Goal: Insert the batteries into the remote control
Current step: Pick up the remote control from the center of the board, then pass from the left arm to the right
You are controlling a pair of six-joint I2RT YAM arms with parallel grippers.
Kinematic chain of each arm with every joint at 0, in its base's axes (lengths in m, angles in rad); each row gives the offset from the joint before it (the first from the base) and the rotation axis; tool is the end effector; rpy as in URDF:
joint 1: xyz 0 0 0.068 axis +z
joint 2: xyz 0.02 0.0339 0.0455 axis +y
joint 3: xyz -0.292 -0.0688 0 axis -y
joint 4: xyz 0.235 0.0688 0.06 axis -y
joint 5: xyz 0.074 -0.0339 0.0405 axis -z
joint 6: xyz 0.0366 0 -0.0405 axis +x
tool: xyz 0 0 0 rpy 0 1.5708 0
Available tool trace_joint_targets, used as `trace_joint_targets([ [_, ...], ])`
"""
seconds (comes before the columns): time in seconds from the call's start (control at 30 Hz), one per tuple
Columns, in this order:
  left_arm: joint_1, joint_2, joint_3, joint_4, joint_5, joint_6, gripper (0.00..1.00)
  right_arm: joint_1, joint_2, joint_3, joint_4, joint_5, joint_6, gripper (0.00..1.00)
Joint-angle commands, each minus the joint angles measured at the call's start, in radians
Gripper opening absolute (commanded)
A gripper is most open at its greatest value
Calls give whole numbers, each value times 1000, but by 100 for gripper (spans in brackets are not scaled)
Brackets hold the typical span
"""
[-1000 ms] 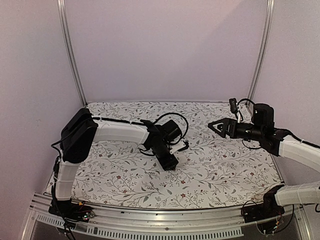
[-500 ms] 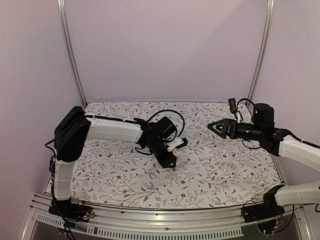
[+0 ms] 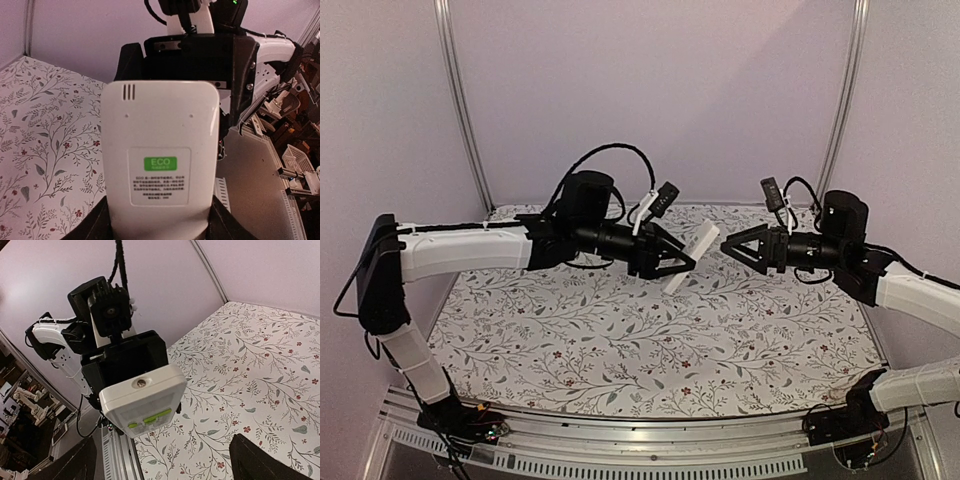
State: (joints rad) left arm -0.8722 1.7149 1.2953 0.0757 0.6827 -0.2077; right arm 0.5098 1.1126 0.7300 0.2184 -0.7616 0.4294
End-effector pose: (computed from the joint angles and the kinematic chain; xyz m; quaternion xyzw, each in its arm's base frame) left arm 0.2379 -0.3192 0.3270 0.4335 0.6655 -0.5137 0.3246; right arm 0.1888 0.1345 0.3269 -0.2686 0.6978 0.5245 0.4071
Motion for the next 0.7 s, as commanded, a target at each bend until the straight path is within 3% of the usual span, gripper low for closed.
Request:
trace_joint_targets([
  [0.0, 4, 11, -60, 258, 174, -159, 30, 56, 14, 58, 33, -71, -15, 93],
  [0.27, -2, 24, -112, 443, 254, -283, 30, 118, 70, 109, 37, -75, -17, 91],
  [0.5, -6, 30, -119, 428, 243, -270, 29, 141, 106, 135, 79, -70, 16, 84],
  [0.67, -7, 45, -113, 423, 236, -267, 29, 159, 123, 150, 99, -81, 39, 72],
])
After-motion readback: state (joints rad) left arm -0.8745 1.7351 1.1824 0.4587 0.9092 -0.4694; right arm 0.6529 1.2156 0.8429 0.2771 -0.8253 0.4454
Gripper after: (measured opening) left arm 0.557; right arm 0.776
